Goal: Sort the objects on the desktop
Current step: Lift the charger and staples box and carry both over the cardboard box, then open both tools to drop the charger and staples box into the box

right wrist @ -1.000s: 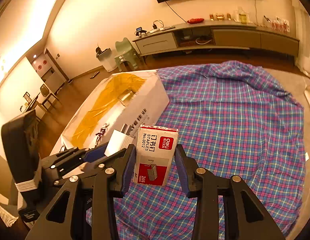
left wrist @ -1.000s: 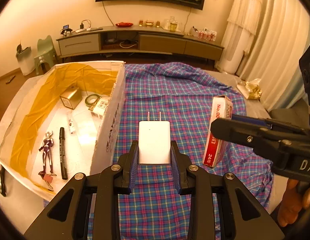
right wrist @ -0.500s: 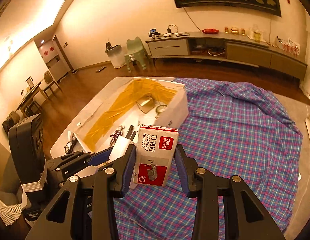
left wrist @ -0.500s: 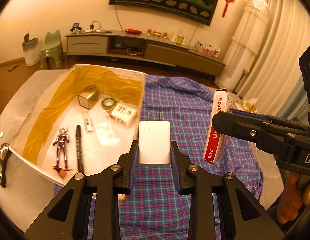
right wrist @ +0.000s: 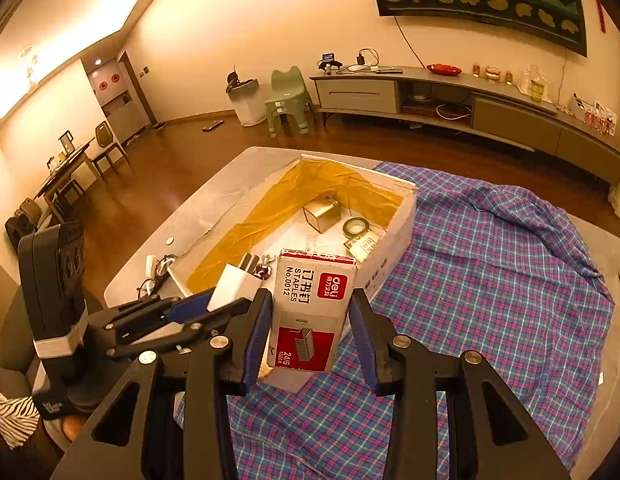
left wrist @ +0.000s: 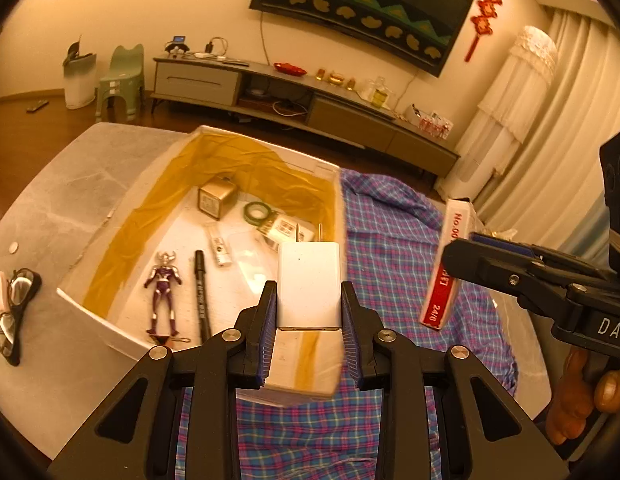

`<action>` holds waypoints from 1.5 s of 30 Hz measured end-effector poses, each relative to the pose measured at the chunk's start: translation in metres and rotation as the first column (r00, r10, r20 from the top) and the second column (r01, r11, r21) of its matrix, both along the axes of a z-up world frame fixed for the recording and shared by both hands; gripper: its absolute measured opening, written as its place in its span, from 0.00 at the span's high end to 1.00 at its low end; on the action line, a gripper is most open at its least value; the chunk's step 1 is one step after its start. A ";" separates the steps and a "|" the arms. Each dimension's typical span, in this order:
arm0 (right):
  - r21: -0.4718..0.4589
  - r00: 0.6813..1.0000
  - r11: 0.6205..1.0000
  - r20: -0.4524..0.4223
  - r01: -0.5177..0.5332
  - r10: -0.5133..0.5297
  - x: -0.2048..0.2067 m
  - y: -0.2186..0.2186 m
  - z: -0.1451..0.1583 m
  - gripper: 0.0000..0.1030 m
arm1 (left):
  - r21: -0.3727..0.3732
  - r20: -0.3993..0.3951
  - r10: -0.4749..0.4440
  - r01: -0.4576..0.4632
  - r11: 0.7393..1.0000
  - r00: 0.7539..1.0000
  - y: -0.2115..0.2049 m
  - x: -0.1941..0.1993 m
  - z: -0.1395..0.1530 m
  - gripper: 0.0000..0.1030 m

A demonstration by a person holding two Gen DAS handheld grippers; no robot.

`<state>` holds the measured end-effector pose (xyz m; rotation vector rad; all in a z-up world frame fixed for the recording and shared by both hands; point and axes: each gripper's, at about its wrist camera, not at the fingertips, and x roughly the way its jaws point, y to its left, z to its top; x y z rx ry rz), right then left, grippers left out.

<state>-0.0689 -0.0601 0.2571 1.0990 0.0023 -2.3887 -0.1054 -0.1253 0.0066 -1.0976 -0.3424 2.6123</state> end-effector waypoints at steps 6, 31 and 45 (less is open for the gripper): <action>0.013 1.000 1.000 -0.003 -0.012 0.012 -0.007 -0.014 0.003 0.60 | 0.035 0.001 0.034 -0.034 0.999 0.999 -0.024 -0.014 0.003 0.70; 0.094 0.998 0.995 0.039 -0.043 0.040 -0.075 -0.057 -0.024 0.60 | 0.124 0.124 0.110 -0.126 0.984 0.986 -0.059 -0.100 -0.023 0.70; 0.134 0.990 0.989 0.131 -0.067 0.049 -0.128 -0.084 -0.056 0.60 | 0.138 0.250 0.118 -0.155 0.978 0.961 -0.088 -0.135 -0.056 0.70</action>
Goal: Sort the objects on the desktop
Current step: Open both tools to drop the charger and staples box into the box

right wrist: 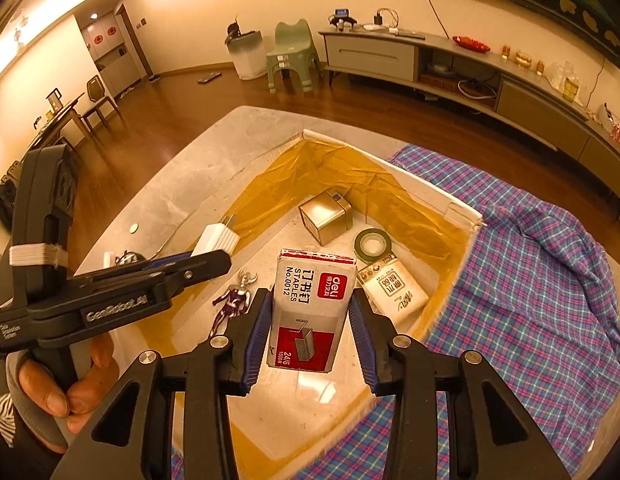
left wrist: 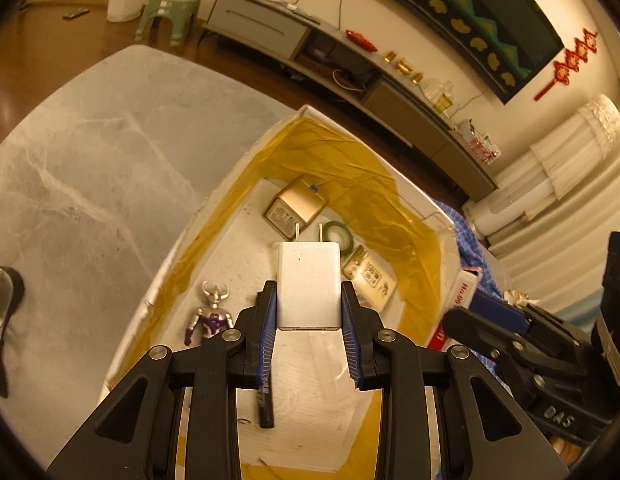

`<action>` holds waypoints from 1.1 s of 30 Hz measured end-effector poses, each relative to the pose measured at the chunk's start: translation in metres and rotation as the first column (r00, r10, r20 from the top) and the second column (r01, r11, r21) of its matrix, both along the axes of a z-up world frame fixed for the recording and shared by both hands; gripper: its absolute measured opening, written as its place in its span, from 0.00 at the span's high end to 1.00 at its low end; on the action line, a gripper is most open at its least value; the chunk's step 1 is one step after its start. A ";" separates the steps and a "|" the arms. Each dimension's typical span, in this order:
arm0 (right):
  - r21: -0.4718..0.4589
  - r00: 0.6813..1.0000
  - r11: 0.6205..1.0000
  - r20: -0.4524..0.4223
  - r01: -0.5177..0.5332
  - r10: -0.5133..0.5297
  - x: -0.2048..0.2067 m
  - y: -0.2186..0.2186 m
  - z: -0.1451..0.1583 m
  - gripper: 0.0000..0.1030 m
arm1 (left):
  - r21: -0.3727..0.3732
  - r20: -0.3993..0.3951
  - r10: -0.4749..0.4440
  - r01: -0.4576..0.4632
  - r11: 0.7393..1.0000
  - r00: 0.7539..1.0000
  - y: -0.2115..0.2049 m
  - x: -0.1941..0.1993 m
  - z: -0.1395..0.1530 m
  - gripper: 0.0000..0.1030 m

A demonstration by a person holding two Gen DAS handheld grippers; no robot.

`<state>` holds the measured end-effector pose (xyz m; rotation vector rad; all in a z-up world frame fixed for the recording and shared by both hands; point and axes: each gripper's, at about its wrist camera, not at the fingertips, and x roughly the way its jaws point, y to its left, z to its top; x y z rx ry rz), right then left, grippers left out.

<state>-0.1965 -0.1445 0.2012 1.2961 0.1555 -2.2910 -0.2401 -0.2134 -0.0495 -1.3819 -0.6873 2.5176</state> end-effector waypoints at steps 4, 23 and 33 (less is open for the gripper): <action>0.004 0.999 1.000 0.036 0.003 -0.004 -0.019 -0.011 -0.011 0.60 | -0.007 -0.005 -0.005 0.005 1.000 1.000 -0.003 -0.007 0.003 0.70; 0.124 0.984 0.992 0.172 0.032 -0.053 -0.099 -0.045 -0.061 0.60 | -0.042 0.108 -0.036 0.041 0.998 0.993 0.000 -0.041 -0.021 0.69; 0.143 0.982 0.988 0.171 0.055 -0.079 -0.105 -0.045 -0.069 0.50 | -0.051 0.098 -0.052 0.057 0.997 0.994 0.001 -0.035 -0.017 0.65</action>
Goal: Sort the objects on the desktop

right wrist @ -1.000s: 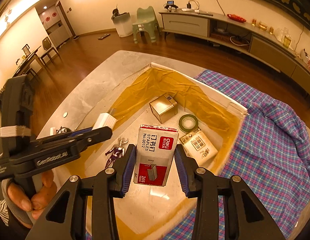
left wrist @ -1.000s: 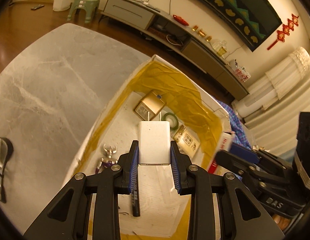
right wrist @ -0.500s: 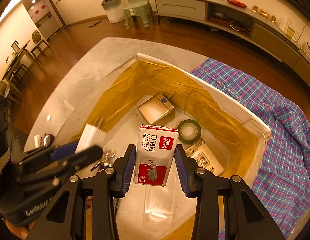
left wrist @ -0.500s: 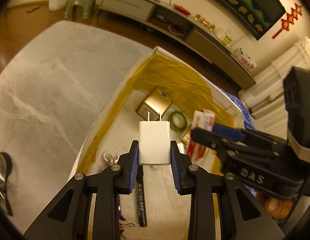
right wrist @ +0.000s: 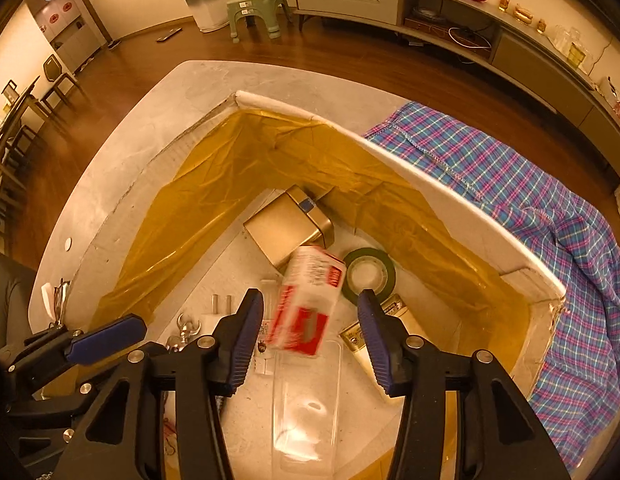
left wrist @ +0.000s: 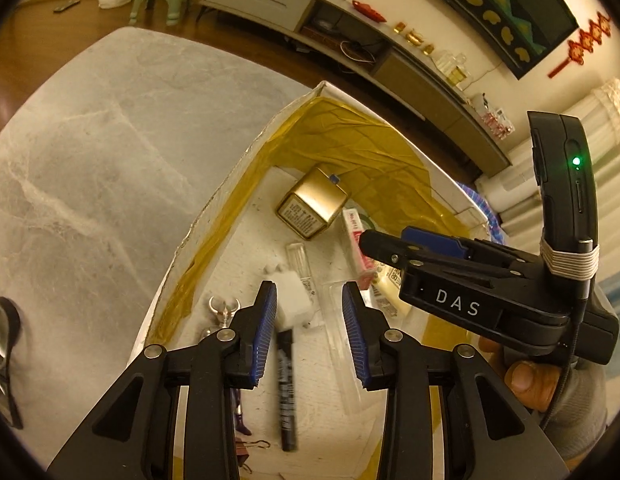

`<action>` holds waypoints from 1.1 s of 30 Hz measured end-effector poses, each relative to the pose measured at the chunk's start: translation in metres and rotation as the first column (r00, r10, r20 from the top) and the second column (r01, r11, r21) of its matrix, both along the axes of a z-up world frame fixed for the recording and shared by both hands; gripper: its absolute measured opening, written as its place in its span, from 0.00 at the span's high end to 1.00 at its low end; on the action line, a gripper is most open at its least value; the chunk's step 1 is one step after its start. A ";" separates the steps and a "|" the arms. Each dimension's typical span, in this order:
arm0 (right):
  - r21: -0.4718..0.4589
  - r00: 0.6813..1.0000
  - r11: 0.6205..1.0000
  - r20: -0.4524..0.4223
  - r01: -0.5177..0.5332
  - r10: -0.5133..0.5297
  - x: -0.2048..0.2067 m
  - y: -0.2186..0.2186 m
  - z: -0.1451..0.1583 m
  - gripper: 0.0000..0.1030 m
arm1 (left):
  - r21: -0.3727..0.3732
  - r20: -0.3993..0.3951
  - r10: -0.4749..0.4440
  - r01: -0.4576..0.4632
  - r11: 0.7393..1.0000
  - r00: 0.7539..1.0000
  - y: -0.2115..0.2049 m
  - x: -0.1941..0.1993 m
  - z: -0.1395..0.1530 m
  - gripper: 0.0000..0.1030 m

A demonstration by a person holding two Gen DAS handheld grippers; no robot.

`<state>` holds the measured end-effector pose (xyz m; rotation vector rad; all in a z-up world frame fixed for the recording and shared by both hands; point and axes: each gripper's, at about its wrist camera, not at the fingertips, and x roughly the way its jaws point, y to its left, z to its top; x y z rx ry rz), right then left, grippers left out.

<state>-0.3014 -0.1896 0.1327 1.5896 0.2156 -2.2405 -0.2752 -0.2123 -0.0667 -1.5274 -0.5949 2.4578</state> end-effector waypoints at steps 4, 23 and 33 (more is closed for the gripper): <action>-0.001 1.000 1.000 0.002 -0.005 0.005 0.008 0.003 0.004 0.50 | -0.037 -0.022 -0.004 0.003 0.999 1.000 0.000 0.009 0.007 0.62; 0.209 0.928 0.934 -0.178 -0.289 0.327 0.141 0.004 0.063 0.32 | -0.160 -0.244 -0.027 -0.013 0.987 0.969 0.016 0.090 0.074 0.40; 0.261 0.903 0.913 -0.214 -0.314 0.372 0.190 0.025 0.072 0.32 | -0.215 -0.342 -0.022 -0.055 0.975 0.939 0.033 0.135 0.090 0.38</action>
